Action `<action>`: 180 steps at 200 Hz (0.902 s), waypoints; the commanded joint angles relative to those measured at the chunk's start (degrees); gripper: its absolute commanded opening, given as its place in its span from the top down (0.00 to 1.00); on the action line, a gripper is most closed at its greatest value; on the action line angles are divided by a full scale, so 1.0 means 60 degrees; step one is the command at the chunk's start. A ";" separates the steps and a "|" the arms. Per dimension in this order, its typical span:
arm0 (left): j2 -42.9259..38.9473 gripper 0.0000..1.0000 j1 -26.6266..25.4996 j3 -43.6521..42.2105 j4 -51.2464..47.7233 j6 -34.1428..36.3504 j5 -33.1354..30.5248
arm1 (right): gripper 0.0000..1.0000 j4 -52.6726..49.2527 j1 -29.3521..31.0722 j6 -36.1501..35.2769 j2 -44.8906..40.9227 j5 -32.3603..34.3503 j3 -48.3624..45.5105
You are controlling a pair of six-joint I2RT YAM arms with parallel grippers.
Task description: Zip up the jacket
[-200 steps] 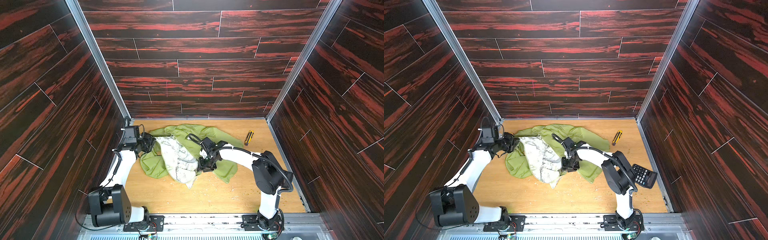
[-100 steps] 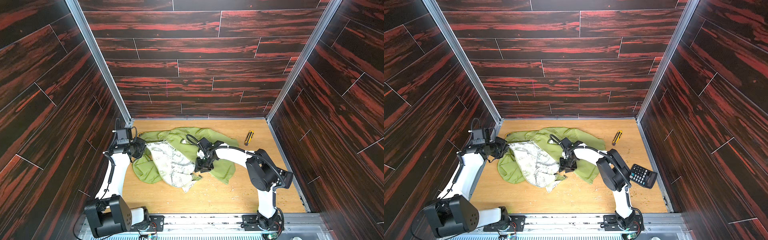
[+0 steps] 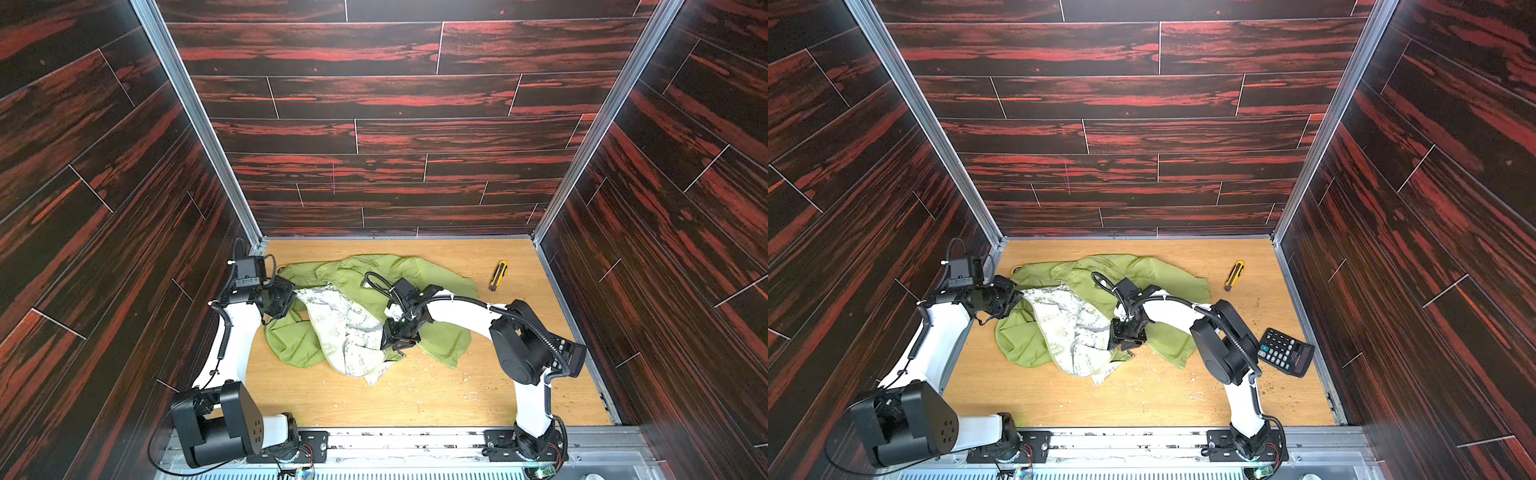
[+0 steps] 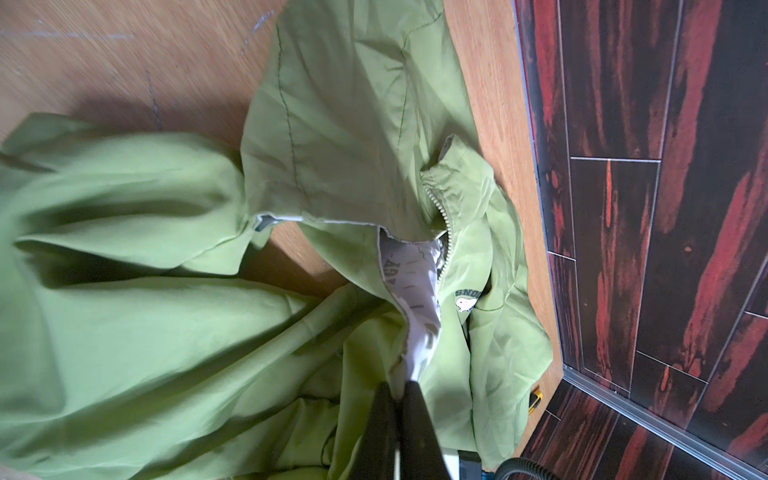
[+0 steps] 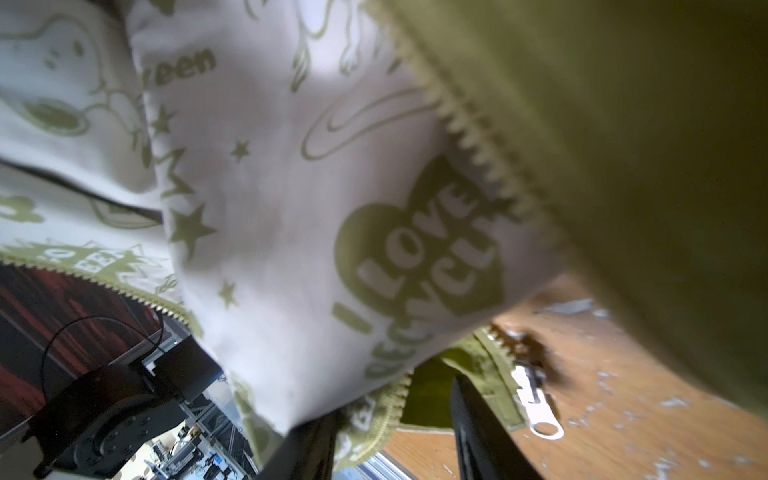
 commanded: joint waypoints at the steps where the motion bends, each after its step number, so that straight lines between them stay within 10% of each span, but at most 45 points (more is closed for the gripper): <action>1: -0.0063 1.00 0.0060 0.0062 -0.0081 0.0074 0.0170 | 0.52 0.0361 0.0138 0.0270 -0.0240 -0.0616 -0.0400; 102: -0.0522 1.00 0.0066 -0.0277 -0.0014 -0.0203 0.0271 | 0.51 0.2883 0.0208 0.2242 -0.0785 -0.2361 -0.1641; 146: -0.0701 1.00 0.0064 -0.0257 -0.0008 -0.0227 0.0228 | 0.98 0.3047 0.0212 0.2749 -0.1058 -0.2130 -0.1624; 180: -0.0421 1.00 0.0075 0.0735 -0.0341 0.0150 -0.0281 | 1.00 0.1657 0.0211 0.2345 -0.2323 -0.0789 -0.1362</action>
